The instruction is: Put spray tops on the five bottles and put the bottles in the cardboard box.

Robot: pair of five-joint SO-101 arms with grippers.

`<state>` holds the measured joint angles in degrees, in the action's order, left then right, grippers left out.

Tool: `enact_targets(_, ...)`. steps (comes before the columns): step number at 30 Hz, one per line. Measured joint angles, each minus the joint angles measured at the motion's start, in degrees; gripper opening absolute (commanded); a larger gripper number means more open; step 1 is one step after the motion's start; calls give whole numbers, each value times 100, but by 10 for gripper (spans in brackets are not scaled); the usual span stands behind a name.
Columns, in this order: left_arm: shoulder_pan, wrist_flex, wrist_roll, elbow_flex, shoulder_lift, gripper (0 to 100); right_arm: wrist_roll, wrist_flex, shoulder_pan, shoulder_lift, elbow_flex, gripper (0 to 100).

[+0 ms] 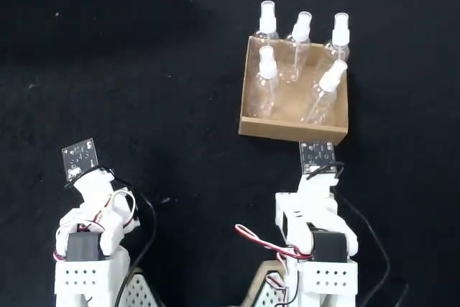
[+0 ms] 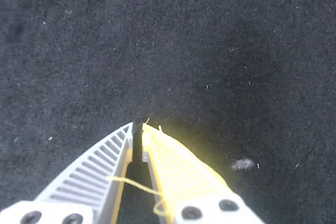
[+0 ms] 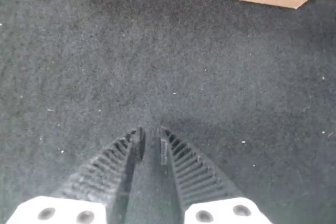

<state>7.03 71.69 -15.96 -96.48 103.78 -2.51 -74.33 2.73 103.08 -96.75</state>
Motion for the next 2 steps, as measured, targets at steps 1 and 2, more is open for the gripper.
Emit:
enact_targets(1,0,0,0,0,0,30,0,0,0,0,0,19)
enact_targets(2,0,0,0,0,0,30,0,0,0,0,0,19)
